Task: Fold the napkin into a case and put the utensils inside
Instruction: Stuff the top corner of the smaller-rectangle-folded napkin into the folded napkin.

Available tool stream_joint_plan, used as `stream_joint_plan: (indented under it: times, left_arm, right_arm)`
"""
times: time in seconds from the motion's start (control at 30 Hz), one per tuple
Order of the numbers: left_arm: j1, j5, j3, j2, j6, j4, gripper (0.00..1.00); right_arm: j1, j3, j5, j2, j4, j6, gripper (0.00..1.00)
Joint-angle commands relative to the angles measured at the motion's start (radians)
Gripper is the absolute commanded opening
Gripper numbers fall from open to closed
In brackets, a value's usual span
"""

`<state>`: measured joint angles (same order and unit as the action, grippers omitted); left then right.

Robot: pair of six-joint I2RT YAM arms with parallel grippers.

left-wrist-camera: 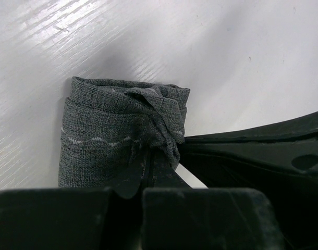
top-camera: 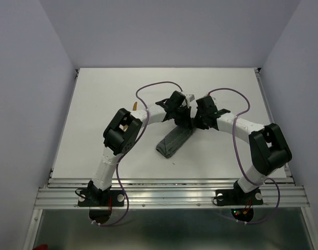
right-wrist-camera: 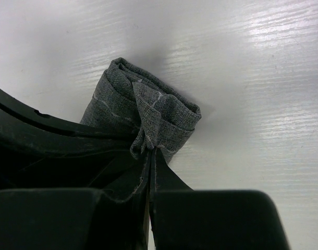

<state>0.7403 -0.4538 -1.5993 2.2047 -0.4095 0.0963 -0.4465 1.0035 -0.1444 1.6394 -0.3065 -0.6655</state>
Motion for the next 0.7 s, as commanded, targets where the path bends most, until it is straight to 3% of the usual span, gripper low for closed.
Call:
stream_joint_plan:
  times: [0.0,0.37,0.53,0.67]
  left_arm:
    - [0.025,-0.005,-0.051,0.01,0.005,0.016,0.0]
    - [0.034,0.061,-0.005,-0.074,0.017,0.037,0.02]
    - [0.034,0.056,0.002,-0.108,0.021,0.049,0.33]
    - [0.034,0.109,0.022,-0.151,0.023,0.059,0.36]
  right_arm:
    - [-0.004,0.009,0.035,-0.038,0.049,0.001,0.01]
    - [-0.004,-0.02,0.014,-0.043,0.04,-0.011,0.01]
    - [-0.004,-0.02,0.012,-0.046,0.04,-0.014,0.01]
    - [-0.004,-0.022,0.006,-0.053,0.037,-0.009,0.01]
